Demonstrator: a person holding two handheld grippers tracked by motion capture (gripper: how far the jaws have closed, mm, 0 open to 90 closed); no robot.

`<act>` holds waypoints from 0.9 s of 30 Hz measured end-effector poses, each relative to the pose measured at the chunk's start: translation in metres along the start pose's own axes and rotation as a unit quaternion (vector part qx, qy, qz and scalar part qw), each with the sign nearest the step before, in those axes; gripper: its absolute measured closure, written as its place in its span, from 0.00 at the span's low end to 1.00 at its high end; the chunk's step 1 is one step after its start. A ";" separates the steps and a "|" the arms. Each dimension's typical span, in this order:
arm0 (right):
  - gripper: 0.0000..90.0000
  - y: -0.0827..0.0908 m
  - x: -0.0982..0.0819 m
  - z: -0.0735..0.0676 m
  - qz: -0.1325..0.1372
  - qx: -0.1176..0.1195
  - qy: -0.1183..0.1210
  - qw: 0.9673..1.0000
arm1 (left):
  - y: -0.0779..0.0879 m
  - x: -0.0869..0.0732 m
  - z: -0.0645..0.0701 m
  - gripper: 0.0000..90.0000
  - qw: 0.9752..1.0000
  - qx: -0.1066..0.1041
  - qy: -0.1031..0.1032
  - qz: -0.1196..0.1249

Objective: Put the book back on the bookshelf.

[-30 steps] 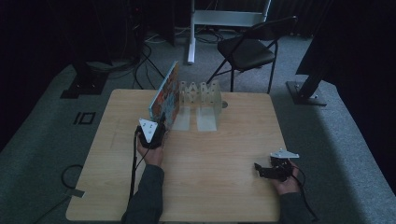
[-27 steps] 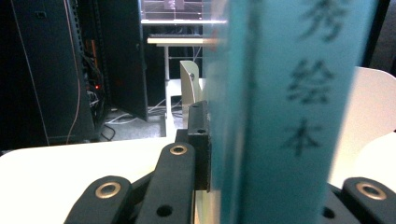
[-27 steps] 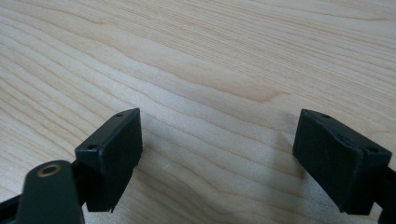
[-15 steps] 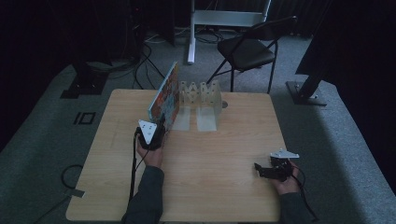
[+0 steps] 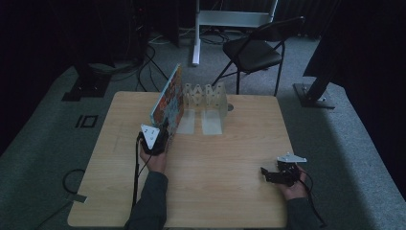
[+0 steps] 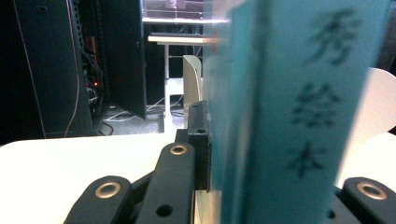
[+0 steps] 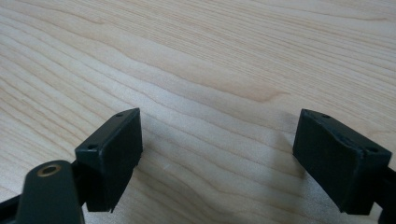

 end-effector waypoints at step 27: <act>0.17 0.000 0.000 0.000 0.000 0.000 0.001 1.000 | 0.003 -0.008 -0.007 0.90 1.000 -0.003 0.012 -0.003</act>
Point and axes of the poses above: each handheld gripper's, and its own axes: y roughly backward along the jaws, x roughly out of its top, z roughly to its right, the point moved 10 cm from there along -y, roughly forward along the jaws, and after that the axes turned 10 degrees about -x, right-handed, at the moved point
